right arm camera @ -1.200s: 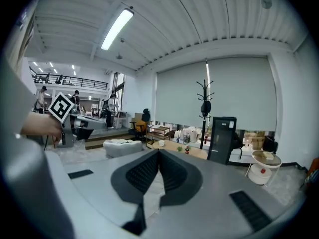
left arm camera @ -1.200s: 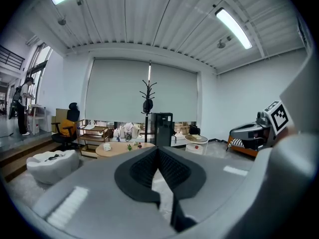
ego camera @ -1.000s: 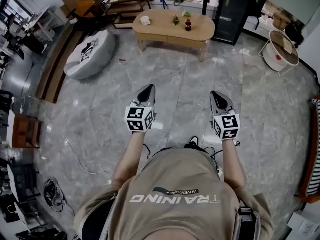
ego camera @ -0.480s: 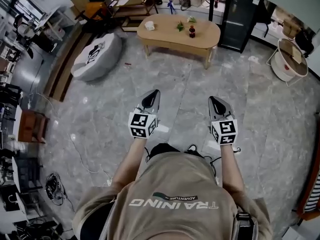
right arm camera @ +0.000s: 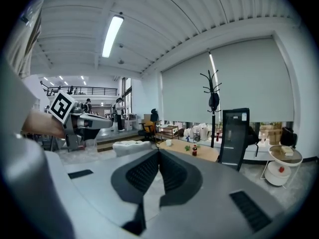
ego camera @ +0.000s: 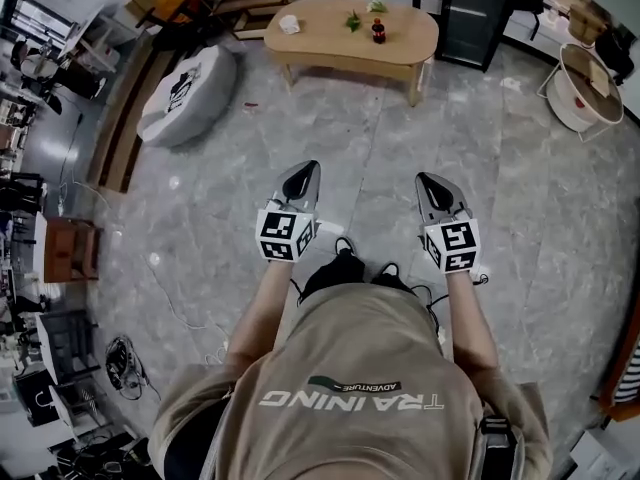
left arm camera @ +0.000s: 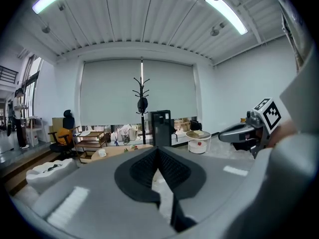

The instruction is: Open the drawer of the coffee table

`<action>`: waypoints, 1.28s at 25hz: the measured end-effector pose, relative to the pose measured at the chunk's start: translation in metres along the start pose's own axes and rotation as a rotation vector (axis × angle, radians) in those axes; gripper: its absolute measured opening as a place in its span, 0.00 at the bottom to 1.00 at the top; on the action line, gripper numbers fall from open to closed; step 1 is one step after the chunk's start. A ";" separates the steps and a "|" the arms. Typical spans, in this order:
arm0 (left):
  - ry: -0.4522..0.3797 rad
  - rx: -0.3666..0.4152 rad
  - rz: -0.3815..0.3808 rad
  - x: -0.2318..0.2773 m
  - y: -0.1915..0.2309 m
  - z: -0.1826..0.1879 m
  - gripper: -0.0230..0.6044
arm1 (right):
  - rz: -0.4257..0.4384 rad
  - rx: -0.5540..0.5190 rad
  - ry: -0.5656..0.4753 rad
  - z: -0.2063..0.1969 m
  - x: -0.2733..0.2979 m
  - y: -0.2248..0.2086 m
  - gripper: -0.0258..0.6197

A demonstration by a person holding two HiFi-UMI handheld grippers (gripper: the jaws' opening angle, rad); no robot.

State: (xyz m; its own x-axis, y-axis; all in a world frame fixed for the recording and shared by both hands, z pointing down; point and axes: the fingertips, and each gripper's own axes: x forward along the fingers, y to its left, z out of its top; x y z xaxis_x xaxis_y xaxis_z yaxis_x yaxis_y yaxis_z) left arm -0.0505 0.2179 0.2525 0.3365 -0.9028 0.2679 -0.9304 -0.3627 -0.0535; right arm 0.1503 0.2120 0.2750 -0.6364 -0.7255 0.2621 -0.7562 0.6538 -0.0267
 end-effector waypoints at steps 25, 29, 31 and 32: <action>-0.033 -0.052 -0.103 0.090 0.175 -0.026 0.05 | -0.117 -0.064 0.079 0.049 0.164 0.014 0.05; -0.046 -0.040 -0.137 0.103 0.174 -0.025 0.05 | -0.132 -0.069 0.121 0.041 0.169 0.008 0.05; -0.051 -0.035 -0.154 0.113 0.177 -0.019 0.05 | -0.144 -0.070 0.127 0.046 0.177 0.001 0.05; -0.050 -0.034 -0.161 0.120 0.179 -0.018 0.05 | -0.146 -0.074 0.127 0.049 0.182 -0.002 0.05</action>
State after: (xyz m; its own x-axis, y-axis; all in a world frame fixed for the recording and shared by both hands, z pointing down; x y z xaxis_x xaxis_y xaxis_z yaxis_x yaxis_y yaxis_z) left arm -0.1796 0.0492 0.2924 0.4876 -0.8444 0.2220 -0.8680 -0.4963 0.0185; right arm 0.0289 0.0679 0.2756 -0.4929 -0.7840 0.3774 -0.8230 0.5608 0.0900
